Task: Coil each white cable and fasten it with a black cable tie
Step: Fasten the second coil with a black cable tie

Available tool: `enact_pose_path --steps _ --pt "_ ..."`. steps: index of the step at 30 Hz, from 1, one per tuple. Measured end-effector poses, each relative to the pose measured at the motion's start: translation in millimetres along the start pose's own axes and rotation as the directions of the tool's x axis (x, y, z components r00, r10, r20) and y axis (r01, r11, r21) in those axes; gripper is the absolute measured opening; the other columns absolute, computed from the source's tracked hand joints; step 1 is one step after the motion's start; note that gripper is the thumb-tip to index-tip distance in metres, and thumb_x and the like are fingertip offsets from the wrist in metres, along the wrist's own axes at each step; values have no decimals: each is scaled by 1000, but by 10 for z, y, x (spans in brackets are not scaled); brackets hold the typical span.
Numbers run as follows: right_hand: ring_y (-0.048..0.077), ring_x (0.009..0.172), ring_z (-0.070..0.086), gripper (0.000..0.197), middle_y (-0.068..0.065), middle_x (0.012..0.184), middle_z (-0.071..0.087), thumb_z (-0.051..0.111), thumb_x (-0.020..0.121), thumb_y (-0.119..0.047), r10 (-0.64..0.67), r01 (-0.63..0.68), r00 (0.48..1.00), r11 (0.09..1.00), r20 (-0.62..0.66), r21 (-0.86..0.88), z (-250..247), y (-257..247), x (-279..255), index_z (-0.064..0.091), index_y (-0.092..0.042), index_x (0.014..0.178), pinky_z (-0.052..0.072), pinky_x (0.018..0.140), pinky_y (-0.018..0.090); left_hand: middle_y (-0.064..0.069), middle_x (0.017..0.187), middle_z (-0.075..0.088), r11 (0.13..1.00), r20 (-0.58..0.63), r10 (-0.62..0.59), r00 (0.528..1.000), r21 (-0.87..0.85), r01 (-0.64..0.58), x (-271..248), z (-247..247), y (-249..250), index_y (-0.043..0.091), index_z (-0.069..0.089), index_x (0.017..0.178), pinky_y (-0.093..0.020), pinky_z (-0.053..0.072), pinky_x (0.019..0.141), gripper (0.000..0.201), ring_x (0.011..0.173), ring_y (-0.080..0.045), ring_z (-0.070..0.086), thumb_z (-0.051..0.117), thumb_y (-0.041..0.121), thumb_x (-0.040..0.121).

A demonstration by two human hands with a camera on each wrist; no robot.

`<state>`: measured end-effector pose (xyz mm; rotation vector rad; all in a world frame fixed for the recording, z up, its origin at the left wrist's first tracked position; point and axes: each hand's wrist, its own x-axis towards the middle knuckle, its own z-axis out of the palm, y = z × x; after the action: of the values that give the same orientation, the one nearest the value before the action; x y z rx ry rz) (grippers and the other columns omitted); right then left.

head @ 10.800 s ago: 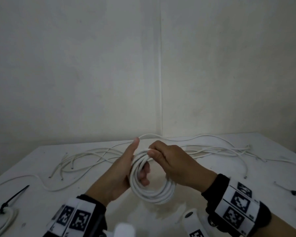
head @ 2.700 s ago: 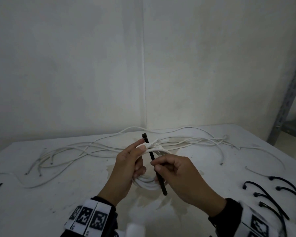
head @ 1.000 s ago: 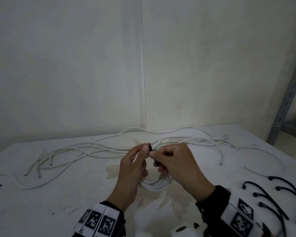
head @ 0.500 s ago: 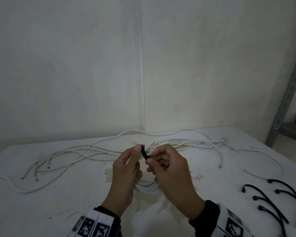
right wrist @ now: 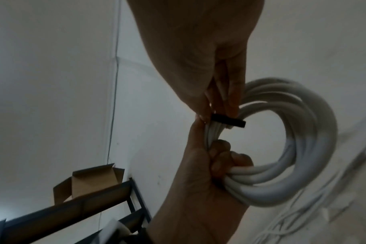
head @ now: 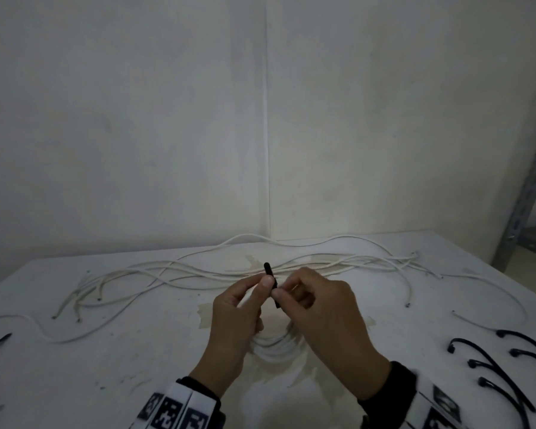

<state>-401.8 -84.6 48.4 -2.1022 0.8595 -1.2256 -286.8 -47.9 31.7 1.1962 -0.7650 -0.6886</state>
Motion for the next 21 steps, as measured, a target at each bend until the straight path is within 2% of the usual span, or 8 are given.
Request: enact_pose_path --steps 3,6,8,10,13,16,19,21 --pt "5 68 55 25 -13 65 58 59 76 -47 -125 115 989 987 -85 -110 -116 31 104 67 -23 77 40 62 11 12 38 50 1000 9 6 1000 8 -6 2 -50 36 14 70 84 -15 32 37 10 33 -3 33 60 13 86" --pt "-3 96 46 16 -17 91 54 60 85 -40 -56 63 984 997 172 -39 -159 24 254 67 -29 95 28 78 -1 11 38 51 999 66 6 998 48 -9 -30 -45 59 17 69 85 -15 32 38 9 33 -3 33 61 14 85" --pt "-6 93 48 7 -14 92 58 60 88 -28 -32 15 954 998 299 60 -166 -5 310 67 -30 87 30 77 -1 11 38 51 998 93 6 996 62 -12 -65 -21 72 20 69 87 -16 32 38 11 34 -3 33 60 15 85" --pt "-8 76 54 13 -11 83 62 60 88 -19 -35 -13 948 989 315 149 -177 -29 332 67 -24 78 36 70 3 11 37 50 998 103 10 995 64 -17 -86 -9 92 22 69 87 -16 32 38 11 34 -3 32 60 15 85" --pt "-7 64 55 13 -13 72 64 61 87 -13 -39 -7 964 985 263 174 -174 -40 327 68 -17 77 39 63 7 11 37 50 997 100 22 995 77 -30 -83 -4 117 20 70 82 -16 33 39 10 34 -3 34 61 14 84" --pt "-3 61 54 23 -14 64 59 57 88 -12 -49 26 984 991 169 134 -143 -60 332 60 -24 68 41 61 10 12 40 53 994 98 38 994 97 -48 -80 15 127 19 71 75 -15 33 39 13 34 -2 37 64 11 83" --pt "5 60 54 29 -10 63 57 54 90 -11 -44 33 996 990 82 135 -126 -94 386 53 -28 66 45 63 21 12 42 56 992 111 53 992 106 -65 -100 52 147 19 70 73 -14 32 38 15 35 1 41 64 9 83" --pt "5 59 52 29 -10 63 55 54 90 -9 -49 45 999 985 17 166 -104 -109 399 51 -27 67 45 61 19 13 45 58 990 112 65 992 114 -78 -101 52 163 21 70 73 -14 33 38 15 36 2 44 65 10 82"
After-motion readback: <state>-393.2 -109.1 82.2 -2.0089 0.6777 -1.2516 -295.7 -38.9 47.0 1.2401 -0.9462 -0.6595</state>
